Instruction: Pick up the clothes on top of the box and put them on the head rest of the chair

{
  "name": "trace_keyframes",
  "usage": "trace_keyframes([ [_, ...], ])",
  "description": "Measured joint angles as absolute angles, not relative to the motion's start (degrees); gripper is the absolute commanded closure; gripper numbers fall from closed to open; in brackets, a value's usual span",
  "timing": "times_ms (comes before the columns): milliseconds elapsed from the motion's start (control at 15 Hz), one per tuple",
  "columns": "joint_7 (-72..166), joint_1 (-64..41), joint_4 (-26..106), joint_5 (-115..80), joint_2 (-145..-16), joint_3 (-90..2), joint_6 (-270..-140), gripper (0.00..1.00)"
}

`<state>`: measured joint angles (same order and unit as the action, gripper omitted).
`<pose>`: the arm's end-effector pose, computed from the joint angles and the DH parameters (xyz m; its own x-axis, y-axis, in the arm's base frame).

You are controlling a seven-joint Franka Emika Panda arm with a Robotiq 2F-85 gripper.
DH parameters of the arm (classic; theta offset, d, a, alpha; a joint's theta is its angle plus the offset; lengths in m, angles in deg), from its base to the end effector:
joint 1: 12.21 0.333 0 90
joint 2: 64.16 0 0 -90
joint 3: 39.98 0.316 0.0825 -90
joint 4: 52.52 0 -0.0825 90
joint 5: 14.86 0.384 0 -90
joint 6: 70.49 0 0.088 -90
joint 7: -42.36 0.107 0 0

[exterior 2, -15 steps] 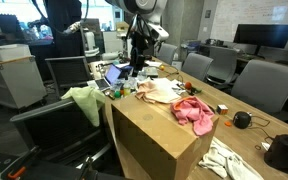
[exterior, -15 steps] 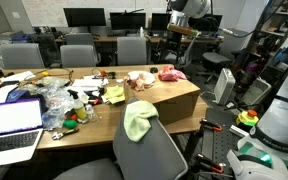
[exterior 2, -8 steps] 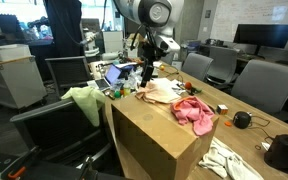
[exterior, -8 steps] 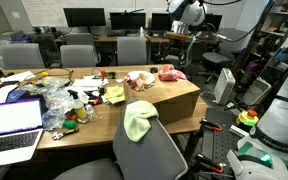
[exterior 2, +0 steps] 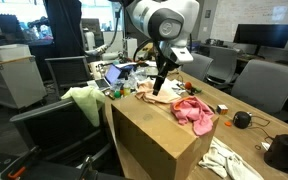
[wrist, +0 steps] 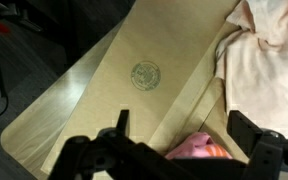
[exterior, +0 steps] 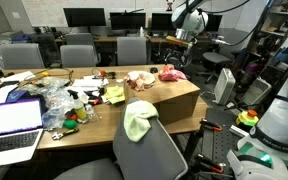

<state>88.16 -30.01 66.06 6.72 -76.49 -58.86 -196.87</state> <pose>0.4694 -0.3293 0.3287 -0.0861 -0.9732 -0.2133 -0.9901 0.1073 -0.0901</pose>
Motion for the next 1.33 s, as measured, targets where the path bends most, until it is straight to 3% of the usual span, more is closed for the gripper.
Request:
trace_keyframes([
  [467,101.84,-29.04,66.06,1.02,-80.05,-59.19,-204.80,0.00],
  [1333,118.44,-26.82,65.06,-10.48,-84.85,-60.17,-204.85,0.00],
])
